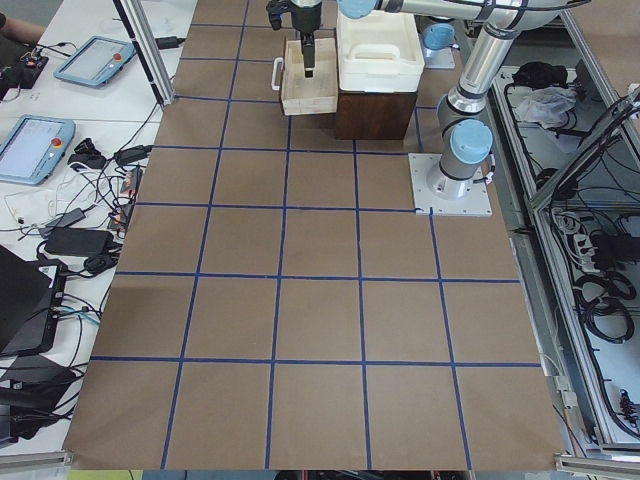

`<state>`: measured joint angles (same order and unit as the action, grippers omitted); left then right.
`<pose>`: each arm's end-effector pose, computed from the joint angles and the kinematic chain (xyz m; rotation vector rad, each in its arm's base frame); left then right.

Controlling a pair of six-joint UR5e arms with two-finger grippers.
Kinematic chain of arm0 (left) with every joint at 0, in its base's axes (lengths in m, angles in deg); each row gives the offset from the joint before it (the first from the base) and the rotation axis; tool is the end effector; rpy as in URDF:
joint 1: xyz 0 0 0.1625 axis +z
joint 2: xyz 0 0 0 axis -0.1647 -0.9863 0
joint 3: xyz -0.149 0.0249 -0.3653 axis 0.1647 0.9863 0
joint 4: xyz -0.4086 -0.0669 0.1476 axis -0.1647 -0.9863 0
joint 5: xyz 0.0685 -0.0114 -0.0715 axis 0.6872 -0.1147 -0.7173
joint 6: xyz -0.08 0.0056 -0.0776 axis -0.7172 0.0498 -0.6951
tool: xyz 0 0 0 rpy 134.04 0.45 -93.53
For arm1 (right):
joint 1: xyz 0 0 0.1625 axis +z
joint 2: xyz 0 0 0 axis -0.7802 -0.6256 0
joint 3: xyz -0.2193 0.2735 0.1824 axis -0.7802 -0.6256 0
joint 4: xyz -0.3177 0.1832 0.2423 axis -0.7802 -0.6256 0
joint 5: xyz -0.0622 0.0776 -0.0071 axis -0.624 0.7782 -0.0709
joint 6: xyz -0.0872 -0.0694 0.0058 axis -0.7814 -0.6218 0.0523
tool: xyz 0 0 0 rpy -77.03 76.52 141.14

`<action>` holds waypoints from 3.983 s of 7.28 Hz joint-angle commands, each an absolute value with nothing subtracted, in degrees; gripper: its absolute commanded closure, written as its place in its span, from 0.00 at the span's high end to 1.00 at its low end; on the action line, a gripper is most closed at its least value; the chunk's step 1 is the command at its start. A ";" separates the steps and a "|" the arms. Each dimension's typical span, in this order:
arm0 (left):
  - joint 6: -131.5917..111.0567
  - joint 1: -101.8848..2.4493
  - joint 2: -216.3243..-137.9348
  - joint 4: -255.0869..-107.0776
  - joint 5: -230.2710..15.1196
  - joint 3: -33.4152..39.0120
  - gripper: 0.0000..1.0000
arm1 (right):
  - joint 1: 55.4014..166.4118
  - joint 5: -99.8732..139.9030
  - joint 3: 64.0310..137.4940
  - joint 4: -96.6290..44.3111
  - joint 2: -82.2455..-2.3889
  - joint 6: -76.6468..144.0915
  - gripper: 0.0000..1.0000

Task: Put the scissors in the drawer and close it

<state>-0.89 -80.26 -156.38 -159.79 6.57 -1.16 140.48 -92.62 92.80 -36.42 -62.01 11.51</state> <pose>-0.1258 -0.5085 0.4751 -0.1511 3.0917 0.0195 0.1267 -0.5255 0.4820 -0.1346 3.1332 -0.0432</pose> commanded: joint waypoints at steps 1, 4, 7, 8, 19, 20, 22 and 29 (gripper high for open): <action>-0.99 -80.26 -156.39 -159.72 6.59 -1.16 1.00 | 139.96 -92.74 93.19 -36.34 -62.07 8.20 1.00; -1.07 -80.26 -156.39 -159.81 6.51 -1.16 1.00 | 131.84 -93.10 95.56 -33.71 -62.16 -14.27 1.00; -1.07 -80.26 -156.39 -159.73 6.42 -1.16 1.00 | 117.51 -93.18 100.82 -33.08 -62.16 -38.68 1.00; -1.07 -80.26 -156.39 -159.72 6.42 -1.16 1.00 | 112.67 -93.88 104.15 -33.61 -61.90 -41.37 1.00; -1.07 -80.26 -156.39 -159.81 6.33 -1.16 1.00 | 103.66 -100.60 121.20 -74.56 -50.47 -78.79 1.00; -1.07 -80.26 -156.48 -159.73 6.24 -1.16 1.00 | 102.61 -97.09 122.71 -75.70 -50.64 -85.46 1.00; -1.07 -80.26 -156.39 -159.81 6.24 -1.16 1.00 | 102.25 -93.45 122.99 -76.15 -50.56 -95.41 1.00; -0.99 -80.26 -156.39 -159.81 6.24 -1.16 1.00 | 99.62 -91.34 130.20 -91.53 -46.08 -105.02 0.96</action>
